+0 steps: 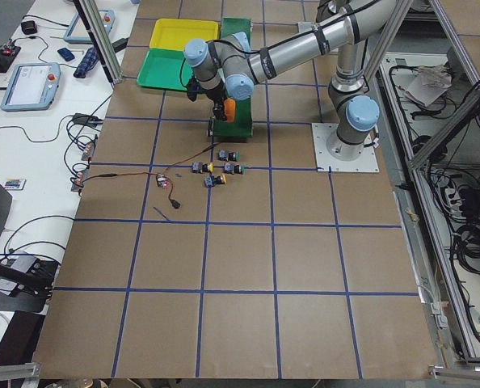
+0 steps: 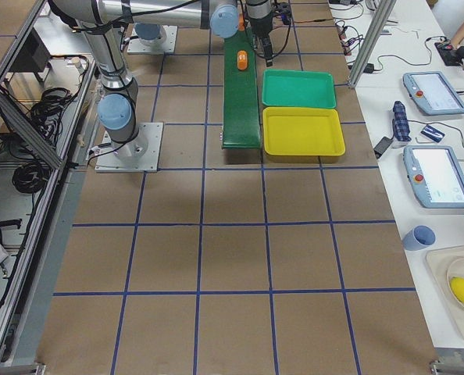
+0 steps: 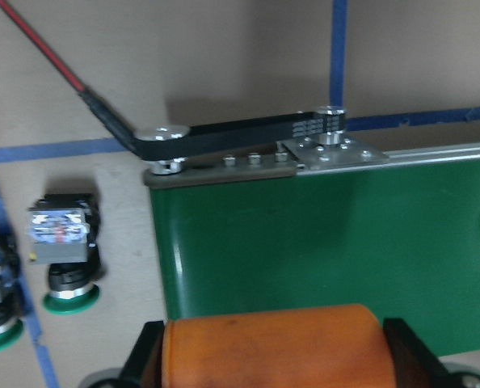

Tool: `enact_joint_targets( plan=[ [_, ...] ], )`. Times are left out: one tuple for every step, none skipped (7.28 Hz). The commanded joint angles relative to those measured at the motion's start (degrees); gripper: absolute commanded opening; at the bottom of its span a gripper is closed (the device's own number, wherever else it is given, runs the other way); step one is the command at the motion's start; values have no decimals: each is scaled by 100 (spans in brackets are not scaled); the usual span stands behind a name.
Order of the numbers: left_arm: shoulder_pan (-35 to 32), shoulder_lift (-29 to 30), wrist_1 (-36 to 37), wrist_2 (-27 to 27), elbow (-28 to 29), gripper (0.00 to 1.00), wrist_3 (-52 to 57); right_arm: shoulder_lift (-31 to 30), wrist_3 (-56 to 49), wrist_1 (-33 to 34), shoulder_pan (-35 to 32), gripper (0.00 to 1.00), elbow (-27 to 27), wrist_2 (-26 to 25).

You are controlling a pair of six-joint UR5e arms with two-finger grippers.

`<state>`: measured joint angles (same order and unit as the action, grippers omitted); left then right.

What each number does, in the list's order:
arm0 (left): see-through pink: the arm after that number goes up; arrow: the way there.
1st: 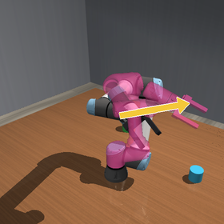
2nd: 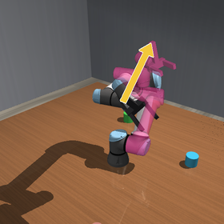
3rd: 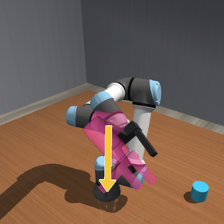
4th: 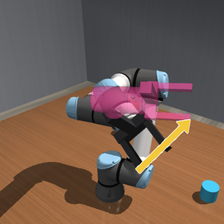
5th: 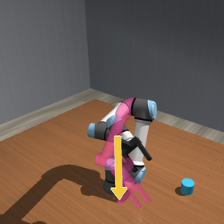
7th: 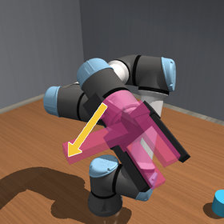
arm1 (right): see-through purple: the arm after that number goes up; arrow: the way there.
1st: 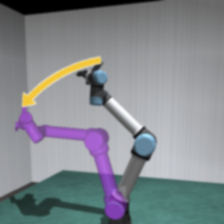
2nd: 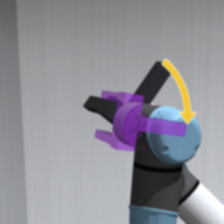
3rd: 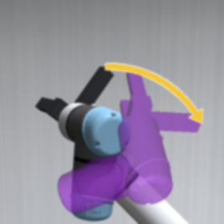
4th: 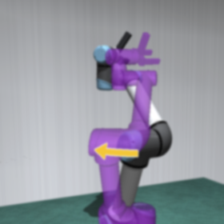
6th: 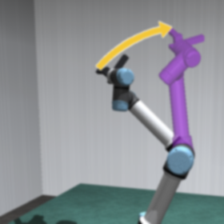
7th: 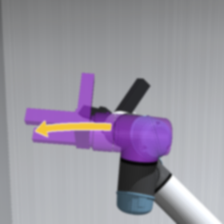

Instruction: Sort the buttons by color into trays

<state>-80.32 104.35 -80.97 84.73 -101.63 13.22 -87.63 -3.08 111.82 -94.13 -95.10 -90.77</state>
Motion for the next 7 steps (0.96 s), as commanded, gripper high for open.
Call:
enact_joint_targets(
  plan=[
    [-45, 85, 204, -9, -121, 0, 14, 0, 0, -2, 0, 100, 0, -2],
    [-45, 76, 205, -9, -199, 20, 31, 0, 9, 6, 0, 100, 0, 7],
    [-45, 68, 248, 0, -330, 55, 31, 0, 0, 7, 0, 100, 0, 7],
    [-45, 50, 362, 0, -349, 85, 49, 0, 0, 7, 0, 100, 0, 7],
    [-45, 6, 407, 0, -323, 100, 40, 9, 0, 7, 0, 100, 0, -2],
    [-36, -116, 407, -9, -279, 100, 31, 9, 9, 7, 0, 100, 0, 7],
    [-36, -152, 416, -18, -235, 100, 40, 9, 0, 7, 0, 100, 0, 7]
  ],
)
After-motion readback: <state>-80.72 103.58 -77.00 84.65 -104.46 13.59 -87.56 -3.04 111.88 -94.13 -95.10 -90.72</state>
